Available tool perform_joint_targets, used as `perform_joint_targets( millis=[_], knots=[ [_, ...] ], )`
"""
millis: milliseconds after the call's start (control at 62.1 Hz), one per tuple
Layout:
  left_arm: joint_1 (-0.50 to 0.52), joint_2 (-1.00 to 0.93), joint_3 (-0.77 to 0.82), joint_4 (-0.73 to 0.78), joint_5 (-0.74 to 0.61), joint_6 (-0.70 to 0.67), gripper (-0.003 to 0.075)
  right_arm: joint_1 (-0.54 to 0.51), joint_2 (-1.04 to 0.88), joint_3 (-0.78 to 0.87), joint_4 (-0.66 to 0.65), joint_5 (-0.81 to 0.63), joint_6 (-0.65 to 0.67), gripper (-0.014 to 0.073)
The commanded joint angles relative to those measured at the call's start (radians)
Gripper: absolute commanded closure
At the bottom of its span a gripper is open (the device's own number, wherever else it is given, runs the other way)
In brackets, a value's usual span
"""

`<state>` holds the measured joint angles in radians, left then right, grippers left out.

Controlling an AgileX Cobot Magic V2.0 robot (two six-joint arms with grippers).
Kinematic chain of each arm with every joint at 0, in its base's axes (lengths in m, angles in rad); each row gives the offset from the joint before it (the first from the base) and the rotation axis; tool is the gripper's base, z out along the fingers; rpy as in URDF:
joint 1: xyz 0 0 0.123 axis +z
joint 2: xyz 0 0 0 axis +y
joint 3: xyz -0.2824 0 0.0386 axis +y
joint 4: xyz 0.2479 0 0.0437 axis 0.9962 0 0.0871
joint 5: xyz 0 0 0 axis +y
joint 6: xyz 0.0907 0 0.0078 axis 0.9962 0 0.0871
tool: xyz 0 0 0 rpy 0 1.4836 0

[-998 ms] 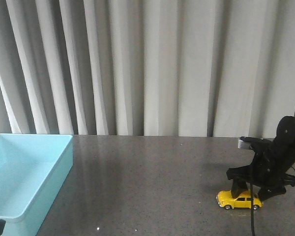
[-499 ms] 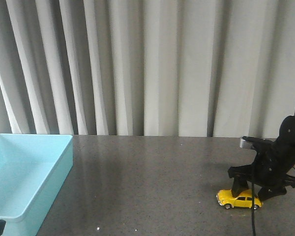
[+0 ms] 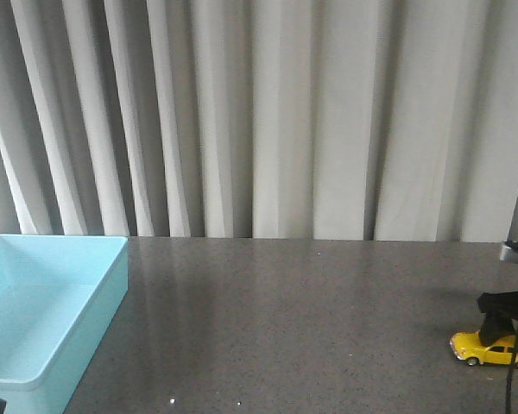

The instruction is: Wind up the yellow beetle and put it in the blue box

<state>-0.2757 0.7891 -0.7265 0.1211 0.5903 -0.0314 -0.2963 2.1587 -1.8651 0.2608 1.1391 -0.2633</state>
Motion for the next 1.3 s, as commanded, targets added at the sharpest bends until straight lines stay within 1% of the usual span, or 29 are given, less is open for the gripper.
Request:
perform_joint_targets(
  millis=[0, 129, 290, 419, 580, 676, 741, 821, 950, 1111, 1175, 1288],
  knots=[
    [-0.008, 0.0, -0.034, -0.003, -0.047, -0.002, 0.0216, -0.05, -0.032, -0.014, -0.015, 0.0, -0.041, 0.0071],
    [-0.008, 0.0, -0.034, -0.003, -0.046, -0.002, 0.0216, -0.074, -0.032, -0.014, 0.0, -0.015, -0.079, 0.0071],
    [-0.008, 0.0, -0.034, -0.003, -0.046, -0.002, 0.0216, -0.076, -0.073, -0.015, 0.076, -0.022, -0.144, 0.0071],
    [-0.008, 0.0, -0.034, -0.003, -0.047, -0.002, 0.0216, -0.068, -0.153, -0.015, 0.109, -0.014, -0.133, 0.0071],
    [-0.008, 0.0, -0.034, -0.003, -0.048, -0.002, 0.0216, -0.054, -0.28, -0.013, 0.107, 0.042, -0.105, 0.0071],
    [-0.008, 0.0, -0.034, -0.003, -0.048, -0.002, 0.0216, -0.023, -0.372, 0.021, 0.099, 0.068, -0.083, 0.0071],
    [-0.008, 0.0, -0.034, -0.003, -0.048, -0.003, 0.0216, 0.009, -0.441, 0.086, 0.076, 0.049, -0.058, 0.0071],
    [-0.008, 0.0, -0.034, -0.004, -0.047, -0.003, 0.0216, 0.065, -0.546, 0.201, 0.036, -0.029, -0.022, 0.0071],
    [-0.008, 0.0, -0.034, -0.004, -0.047, -0.003, 0.0216, 0.197, -0.726, 0.409, -0.086, -0.171, 0.057, 0.0071],
    [-0.008, 0.0, -0.034, -0.004, -0.047, -0.003, 0.0216, 0.338, -0.9, 0.633, -0.241, -0.239, 0.186, 0.0071],
    [-0.008, 0.0, -0.034, -0.004, -0.048, -0.003, 0.0216, 0.373, -0.955, 0.705, -0.269, -0.255, 0.224, 0.0071],
    [-0.008, 0.0, -0.034, -0.004, -0.048, -0.003, 0.0216, 0.414, -1.066, 0.855, -0.272, -0.297, 0.263, 0.0071]
  ],
)
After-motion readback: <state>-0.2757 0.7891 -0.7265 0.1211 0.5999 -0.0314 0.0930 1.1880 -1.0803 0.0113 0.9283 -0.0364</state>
